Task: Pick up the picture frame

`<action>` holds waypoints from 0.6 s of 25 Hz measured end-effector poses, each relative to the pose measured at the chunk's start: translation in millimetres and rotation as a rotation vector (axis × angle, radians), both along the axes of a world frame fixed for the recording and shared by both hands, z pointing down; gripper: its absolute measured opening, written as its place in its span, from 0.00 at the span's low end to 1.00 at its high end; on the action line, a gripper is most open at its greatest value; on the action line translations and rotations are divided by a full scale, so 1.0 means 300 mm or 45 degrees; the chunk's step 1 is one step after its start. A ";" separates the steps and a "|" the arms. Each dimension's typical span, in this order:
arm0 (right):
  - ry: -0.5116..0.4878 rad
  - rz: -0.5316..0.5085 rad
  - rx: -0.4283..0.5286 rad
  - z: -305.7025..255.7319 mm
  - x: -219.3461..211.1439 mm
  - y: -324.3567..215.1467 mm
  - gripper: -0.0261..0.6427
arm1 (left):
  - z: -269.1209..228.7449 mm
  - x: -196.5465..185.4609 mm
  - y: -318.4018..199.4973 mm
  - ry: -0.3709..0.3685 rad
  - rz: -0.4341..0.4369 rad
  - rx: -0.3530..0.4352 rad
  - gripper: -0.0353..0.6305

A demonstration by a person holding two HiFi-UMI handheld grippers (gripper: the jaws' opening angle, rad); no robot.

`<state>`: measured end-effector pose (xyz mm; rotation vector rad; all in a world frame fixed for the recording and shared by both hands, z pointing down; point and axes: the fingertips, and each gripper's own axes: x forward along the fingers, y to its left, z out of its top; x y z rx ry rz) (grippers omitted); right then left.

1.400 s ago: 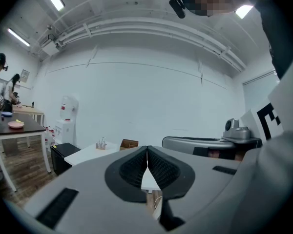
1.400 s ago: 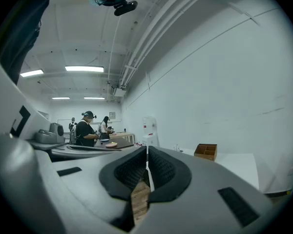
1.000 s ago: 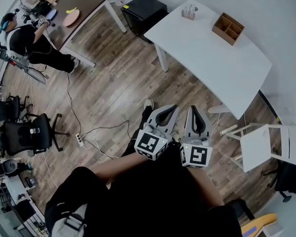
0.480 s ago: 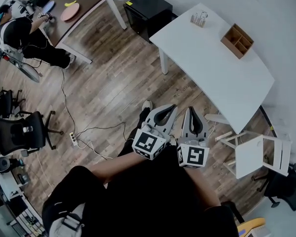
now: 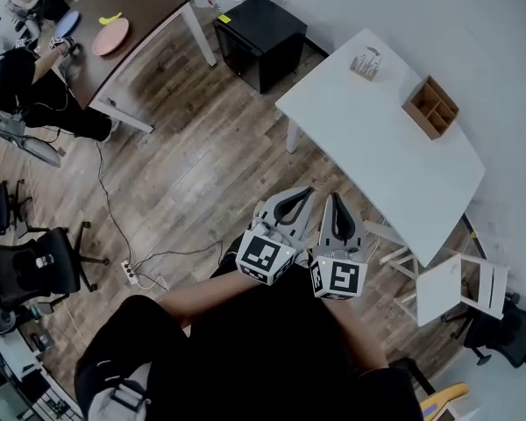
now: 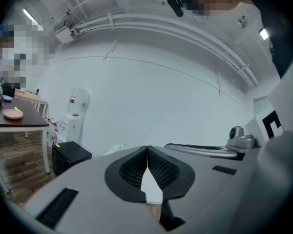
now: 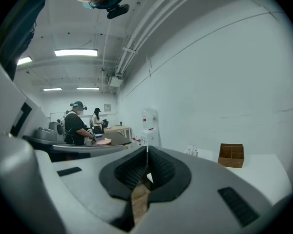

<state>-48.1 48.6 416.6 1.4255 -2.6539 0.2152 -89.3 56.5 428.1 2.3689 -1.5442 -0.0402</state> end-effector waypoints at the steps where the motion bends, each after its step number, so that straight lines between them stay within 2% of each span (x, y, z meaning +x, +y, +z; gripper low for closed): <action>1: -0.009 0.000 0.001 -0.004 -0.037 -0.019 0.09 | 0.002 -0.034 -0.021 0.001 0.005 0.000 0.08; 5: 0.003 -0.044 -0.016 0.006 -0.176 -0.084 0.09 | 0.039 -0.157 -0.099 0.019 0.022 -0.045 0.08; 9: 0.027 -0.081 -0.022 0.016 -0.276 -0.121 0.09 | 0.036 -0.248 -0.143 0.053 0.033 -0.032 0.08; 15: 0.166 -0.046 -0.055 0.055 -0.322 -0.142 0.09 | 0.055 -0.337 -0.165 0.078 0.018 -0.031 0.08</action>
